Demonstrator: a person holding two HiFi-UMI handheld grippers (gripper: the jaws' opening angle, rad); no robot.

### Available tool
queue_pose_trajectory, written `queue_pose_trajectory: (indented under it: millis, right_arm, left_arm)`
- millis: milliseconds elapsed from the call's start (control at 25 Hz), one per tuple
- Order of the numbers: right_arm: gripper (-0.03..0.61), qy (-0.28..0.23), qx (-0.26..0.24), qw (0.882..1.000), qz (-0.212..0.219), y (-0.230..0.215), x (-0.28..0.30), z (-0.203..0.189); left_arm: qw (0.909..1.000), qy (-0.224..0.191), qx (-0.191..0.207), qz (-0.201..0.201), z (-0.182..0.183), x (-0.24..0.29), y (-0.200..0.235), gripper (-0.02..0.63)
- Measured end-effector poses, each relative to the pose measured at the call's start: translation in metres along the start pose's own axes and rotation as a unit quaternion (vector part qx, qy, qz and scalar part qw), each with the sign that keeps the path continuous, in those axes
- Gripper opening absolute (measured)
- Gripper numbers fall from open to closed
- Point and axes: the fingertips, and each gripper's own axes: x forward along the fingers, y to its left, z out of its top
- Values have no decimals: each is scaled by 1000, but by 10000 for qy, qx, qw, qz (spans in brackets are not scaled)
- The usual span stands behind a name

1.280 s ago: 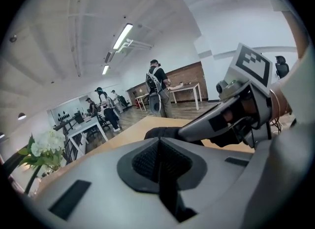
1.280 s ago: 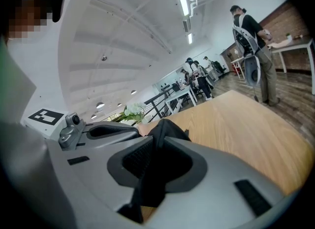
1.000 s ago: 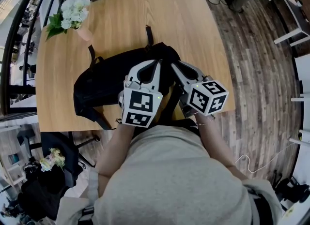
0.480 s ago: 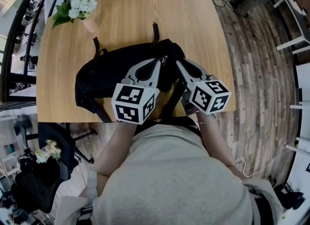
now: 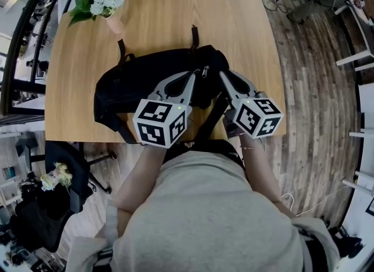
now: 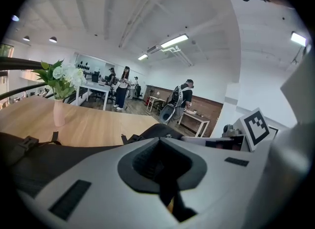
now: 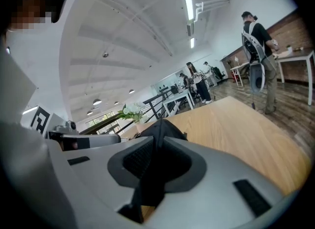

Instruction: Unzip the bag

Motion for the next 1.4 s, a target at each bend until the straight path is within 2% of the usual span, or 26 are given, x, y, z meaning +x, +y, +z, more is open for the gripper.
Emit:
queue_pose_trajectory:
  millis: [120, 280, 680, 920, 1400]
  right_arm:
    - [72, -22, 16, 10000, -25, 0, -1, -1]
    - [72, -46, 47, 9999, -96, -4, -2, -2]
    - [72, -100, 144, 9994, -284, -14, -5, 4]
    - [72, -131, 85, 9991, -394, -15, -5, 5]
    - [75, -183, 11, 9978, -644, -16, -5, 5]
  left_arm:
    - [9999, -17, -145, -21, -2, -4, 3, 18]
    - [9999, -16, -111, 31, -4, -10, 11, 18]
    - [9976, -129, -329, 591, -5, -47, 53, 20]
    - [9952, -209, -520, 802, -8, -69, 72, 20]
    - [9915, -288, -623, 1105, -11, -107, 101, 20]
